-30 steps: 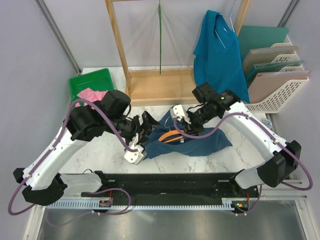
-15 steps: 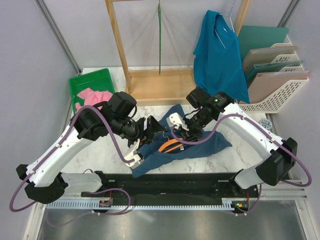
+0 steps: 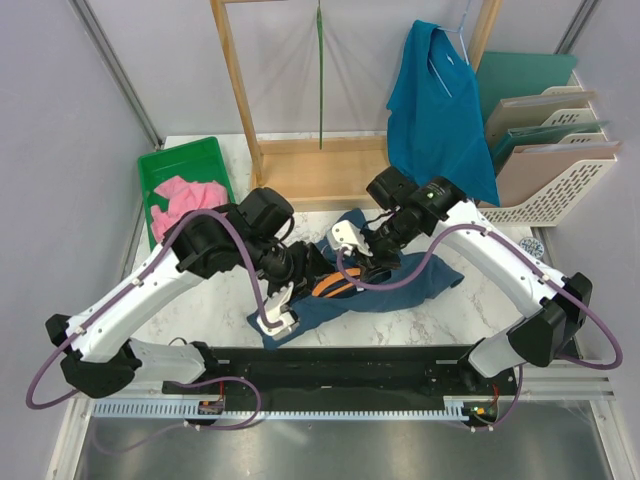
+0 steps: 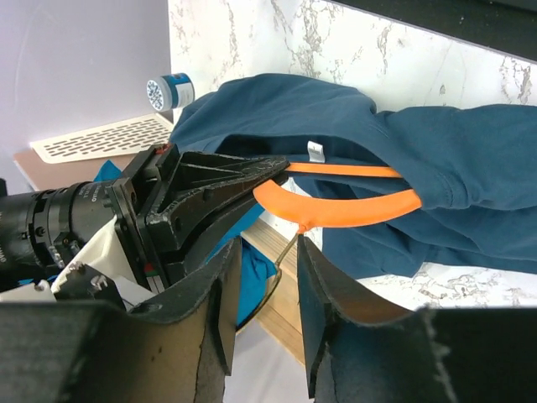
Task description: Place the t-shirt on the hanger
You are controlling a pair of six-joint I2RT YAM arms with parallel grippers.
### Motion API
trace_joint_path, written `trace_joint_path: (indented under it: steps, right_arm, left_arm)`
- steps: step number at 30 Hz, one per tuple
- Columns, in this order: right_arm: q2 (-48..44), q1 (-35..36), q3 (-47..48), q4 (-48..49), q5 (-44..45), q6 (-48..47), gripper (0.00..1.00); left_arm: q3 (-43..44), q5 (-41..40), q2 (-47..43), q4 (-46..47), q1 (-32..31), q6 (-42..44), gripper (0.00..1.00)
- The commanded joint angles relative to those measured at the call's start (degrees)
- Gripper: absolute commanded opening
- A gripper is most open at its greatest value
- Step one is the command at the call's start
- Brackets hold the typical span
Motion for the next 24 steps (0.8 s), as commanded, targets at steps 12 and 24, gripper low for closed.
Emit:
trace_joint_path:
  steps: [12, 24]
  right_arm:
    - [-2.61, 4.46, 1.38, -1.13, 2.92, -1.52, 0.0]
    - [-9.45, 4.11, -2.66, 17.31, 17.5, 11.3, 0.0]
  left_arm:
    - [0.42, -7.69, 0.76, 2.42, -0.47, -1.77, 0.4]
    - [8.31, -7.7, 5.06, -3.9, -0.64, -16.52, 0.07]
